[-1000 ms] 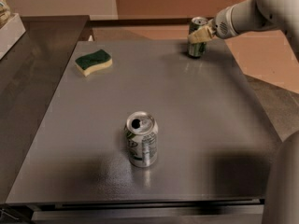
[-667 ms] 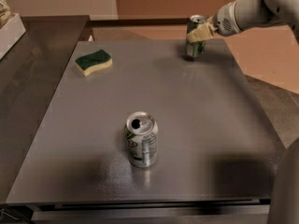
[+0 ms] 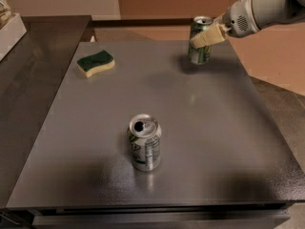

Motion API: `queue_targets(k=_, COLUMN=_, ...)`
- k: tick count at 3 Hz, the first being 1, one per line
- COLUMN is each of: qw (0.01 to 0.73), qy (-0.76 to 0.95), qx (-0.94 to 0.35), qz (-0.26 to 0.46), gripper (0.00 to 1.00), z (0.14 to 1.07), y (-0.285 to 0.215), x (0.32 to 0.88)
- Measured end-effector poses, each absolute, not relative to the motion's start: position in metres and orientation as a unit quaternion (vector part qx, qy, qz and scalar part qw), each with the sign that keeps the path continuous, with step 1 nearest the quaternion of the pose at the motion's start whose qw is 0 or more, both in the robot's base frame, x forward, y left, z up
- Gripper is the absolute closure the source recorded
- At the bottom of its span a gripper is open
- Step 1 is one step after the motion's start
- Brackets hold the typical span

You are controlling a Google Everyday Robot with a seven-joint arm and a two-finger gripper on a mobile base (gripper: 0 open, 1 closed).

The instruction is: Move green can near 7up can

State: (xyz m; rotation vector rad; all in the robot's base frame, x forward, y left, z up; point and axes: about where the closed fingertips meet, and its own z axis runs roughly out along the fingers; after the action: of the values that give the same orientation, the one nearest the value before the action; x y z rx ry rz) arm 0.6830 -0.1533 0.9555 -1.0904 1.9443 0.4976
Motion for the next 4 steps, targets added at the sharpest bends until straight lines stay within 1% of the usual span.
queue_targets(k=1, qw=0.403, qy=0.77, qx=-0.449, qz=0.21, gripper=1.0, z=0.957, y=-0.147, x=0.641)
queue_targets(k=4, qw=0.405, qy=0.721, qx=-0.5, qz=0.255, gripper=1.0, z=0.951, y=-0.118, x=0.529)
